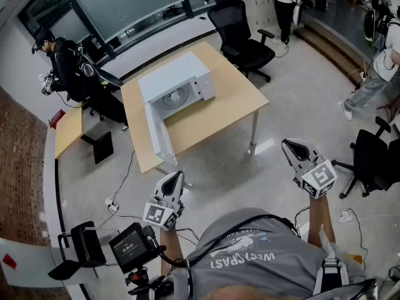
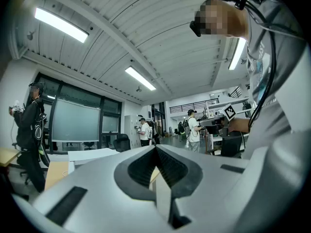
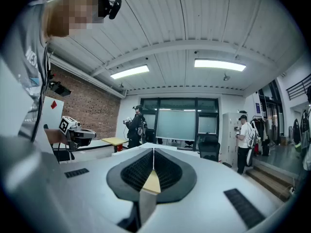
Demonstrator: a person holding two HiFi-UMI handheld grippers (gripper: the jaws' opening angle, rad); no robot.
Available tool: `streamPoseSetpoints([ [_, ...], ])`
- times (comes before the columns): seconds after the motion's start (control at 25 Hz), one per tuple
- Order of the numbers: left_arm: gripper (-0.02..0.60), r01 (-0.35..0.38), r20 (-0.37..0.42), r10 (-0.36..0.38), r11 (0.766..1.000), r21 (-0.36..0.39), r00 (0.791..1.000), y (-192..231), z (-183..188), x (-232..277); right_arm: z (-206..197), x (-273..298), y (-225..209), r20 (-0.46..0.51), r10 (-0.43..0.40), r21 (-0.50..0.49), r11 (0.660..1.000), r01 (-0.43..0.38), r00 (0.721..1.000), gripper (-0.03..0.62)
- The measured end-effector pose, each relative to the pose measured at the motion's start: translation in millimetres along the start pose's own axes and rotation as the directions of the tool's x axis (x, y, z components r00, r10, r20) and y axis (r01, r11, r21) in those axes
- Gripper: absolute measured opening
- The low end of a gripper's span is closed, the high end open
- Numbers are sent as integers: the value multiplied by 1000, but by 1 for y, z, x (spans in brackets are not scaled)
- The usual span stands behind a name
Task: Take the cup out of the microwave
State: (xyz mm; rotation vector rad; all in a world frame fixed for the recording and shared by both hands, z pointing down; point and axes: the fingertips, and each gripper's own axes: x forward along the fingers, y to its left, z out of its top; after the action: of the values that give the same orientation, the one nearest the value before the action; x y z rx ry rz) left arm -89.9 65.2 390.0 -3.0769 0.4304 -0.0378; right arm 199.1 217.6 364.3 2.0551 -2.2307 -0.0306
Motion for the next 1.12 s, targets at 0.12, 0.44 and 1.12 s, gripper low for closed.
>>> streamPoseSetpoints([
  [0.12, 41, 0, -3, 0, 1000, -1, 1000, 5, -1, -1, 1, 5, 3, -1, 0, 1, 1000, 0, 1000, 12],
  [0.44, 41, 65, 60, -72, 991, 118, 996, 34, 32, 42, 29, 52, 1, 22, 52, -94, 994, -50, 998, 12],
  [1.12, 43, 81, 211, -124, 977, 198, 970, 115, 93, 77, 85, 183, 33, 110, 99, -161, 984, -81, 989, 12],
])
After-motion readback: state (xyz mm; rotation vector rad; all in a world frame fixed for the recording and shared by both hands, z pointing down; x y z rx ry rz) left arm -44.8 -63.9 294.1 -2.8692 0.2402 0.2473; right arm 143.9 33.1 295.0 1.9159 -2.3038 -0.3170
